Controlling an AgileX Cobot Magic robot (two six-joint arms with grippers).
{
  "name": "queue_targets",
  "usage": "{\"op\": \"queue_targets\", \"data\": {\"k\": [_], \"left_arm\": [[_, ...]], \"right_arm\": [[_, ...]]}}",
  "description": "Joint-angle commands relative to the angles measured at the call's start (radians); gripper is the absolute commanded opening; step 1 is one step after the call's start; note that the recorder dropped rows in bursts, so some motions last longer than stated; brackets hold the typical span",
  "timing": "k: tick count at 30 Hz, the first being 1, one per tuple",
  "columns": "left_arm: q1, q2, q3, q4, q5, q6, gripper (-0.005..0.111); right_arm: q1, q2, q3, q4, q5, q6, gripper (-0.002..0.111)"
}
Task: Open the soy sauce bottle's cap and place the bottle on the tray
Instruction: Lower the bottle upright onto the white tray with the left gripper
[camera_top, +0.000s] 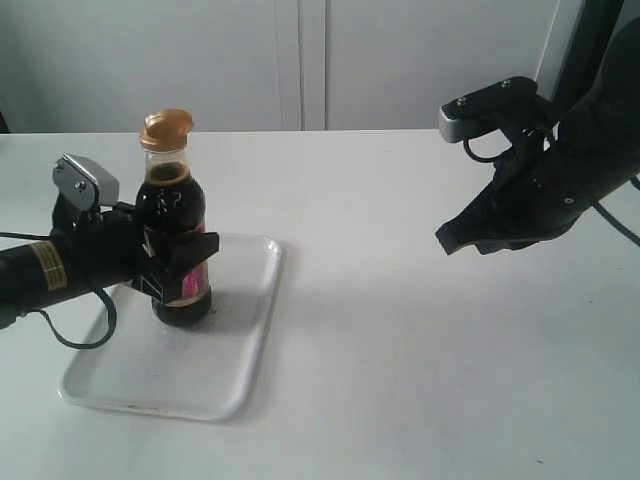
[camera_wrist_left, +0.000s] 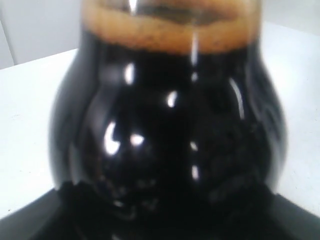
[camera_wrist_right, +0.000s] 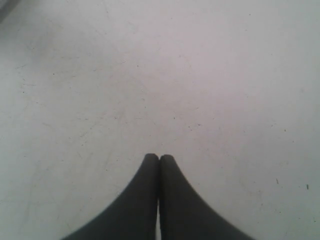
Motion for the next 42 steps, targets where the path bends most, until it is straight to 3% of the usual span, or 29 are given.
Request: {"op": "queue_targets", "data": {"k": [1,7,10,18,26,34,42], "left_arm": [[-0.002,0.014,0.014,0.043,0.0,-0.007,0.0],[0.007,0.014,0.014,0.045,0.0,-0.041,0.001],[0.031,0.014,0.014,0.06,0.0,-0.07,0.012],[0.08,0.014,0.014,0.168,0.0,-0.12,0.066],[0.083,0.014,0.014,0.228,0.0,-0.118,0.102],[0.083,0.002,0.014,0.242,0.0,-0.095,0.105],[0.083,-0.139,0.014,0.293,0.0,-0.128,0.105]], "right_arm": [[-0.002,0.004,-0.002,0.001,-0.009,-0.008,0.0],[-0.002,0.004,-0.002,0.001,-0.009,-0.008,0.0],[-0.002,0.004,-0.002,0.001,-0.009,-0.008,0.0],[-0.002,0.004,-0.002,0.001,-0.013,-0.012,0.0],[-0.002,0.004,-0.002,0.001,-0.013,-0.012,0.0],[-0.002,0.004,-0.002,0.001,-0.013,-0.012,0.0],[-0.002,0.004,-0.002,0.001,-0.013,-0.012,0.0]]}}
